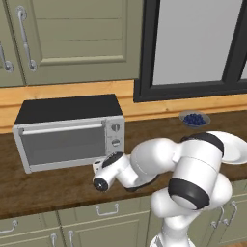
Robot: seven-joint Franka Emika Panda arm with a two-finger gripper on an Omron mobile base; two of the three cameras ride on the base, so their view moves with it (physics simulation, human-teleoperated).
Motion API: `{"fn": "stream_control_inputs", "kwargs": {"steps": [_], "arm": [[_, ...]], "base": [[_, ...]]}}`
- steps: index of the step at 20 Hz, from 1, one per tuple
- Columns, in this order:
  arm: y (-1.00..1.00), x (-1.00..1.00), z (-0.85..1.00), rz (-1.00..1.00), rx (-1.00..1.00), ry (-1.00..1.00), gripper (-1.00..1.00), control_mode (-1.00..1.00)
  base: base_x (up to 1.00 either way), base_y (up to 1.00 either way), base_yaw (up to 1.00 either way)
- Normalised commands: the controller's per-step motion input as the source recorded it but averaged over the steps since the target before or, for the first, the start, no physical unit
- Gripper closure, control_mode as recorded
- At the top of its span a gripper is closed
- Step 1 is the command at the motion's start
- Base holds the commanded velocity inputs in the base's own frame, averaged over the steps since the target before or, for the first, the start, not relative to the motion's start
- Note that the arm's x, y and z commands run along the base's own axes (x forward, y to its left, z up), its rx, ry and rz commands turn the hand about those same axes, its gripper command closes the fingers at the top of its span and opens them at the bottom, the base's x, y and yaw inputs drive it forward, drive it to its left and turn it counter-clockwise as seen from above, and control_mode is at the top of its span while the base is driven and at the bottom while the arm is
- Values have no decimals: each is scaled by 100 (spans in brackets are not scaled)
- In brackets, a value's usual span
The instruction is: Pick up the kebab skewer and baguette bread, and place them inside the toaster oven. Close the toaster oven door and start by setting the timer.
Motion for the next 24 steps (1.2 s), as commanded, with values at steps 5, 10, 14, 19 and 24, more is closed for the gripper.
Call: {"fn": "stream_control_inputs", "kwargs": {"steps": [5,10,14,19,24], "arm": [[-24,0,-15,0,0,0,-100,-100],[-2,0,-25,0,0,0,-100,-100],[0,0,-34,0,0,0,100,-100],[-5,0,-44,0,0,0,100,-100],[-25,0,-45,0,0,0,100,-100]], "base": [[0,0,0],[0,0,0],[0,0,0],[0,0,0],[0,0,0]]}}
